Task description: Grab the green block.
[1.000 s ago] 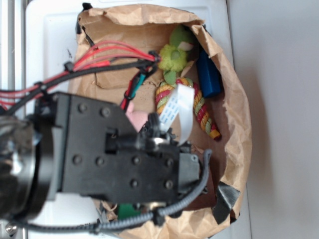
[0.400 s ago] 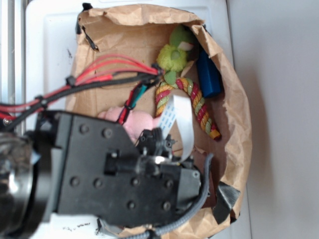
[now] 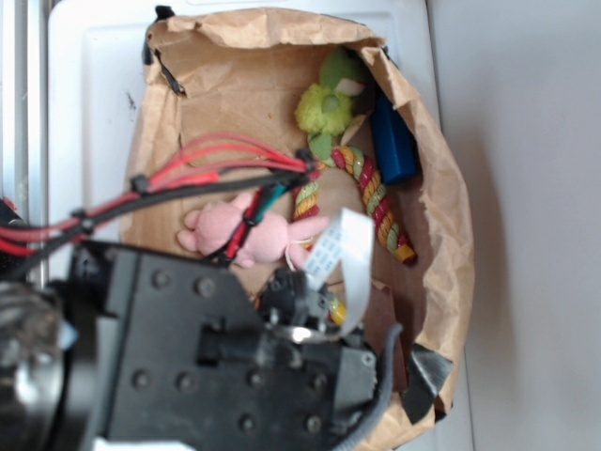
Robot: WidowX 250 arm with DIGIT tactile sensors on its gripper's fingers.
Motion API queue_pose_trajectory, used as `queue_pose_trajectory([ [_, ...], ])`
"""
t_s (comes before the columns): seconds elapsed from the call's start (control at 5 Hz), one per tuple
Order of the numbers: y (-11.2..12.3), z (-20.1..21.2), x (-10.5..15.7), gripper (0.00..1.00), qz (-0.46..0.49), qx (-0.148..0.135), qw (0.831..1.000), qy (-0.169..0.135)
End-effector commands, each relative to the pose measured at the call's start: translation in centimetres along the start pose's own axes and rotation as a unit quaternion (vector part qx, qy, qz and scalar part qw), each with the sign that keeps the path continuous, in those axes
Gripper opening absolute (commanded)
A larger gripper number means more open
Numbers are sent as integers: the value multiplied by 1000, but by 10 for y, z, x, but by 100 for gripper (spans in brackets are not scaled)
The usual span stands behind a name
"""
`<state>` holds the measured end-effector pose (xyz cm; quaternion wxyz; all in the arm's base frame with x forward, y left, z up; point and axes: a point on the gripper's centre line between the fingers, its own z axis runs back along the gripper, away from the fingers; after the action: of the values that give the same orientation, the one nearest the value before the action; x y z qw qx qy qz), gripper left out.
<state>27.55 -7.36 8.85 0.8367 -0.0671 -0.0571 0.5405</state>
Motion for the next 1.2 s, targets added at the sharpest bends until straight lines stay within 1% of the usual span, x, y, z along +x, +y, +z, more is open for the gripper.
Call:
queue_pose_trajectory([
  [0.0,-3,17,-3,100,-19,-27,999,0],
  [0.2,-3,17,-3,100,-19,-27,999,0],
  [0.4,9,7,-10,100,2,-16,1000,-20],
  [0.6,18,-1,-19,100,-3,-12,1000,-26],
  [0.8,24,-11,-21,100,-11,-1,999,-31],
  [1.0,25,-16,-16,100,-9,3,999,-34],
])
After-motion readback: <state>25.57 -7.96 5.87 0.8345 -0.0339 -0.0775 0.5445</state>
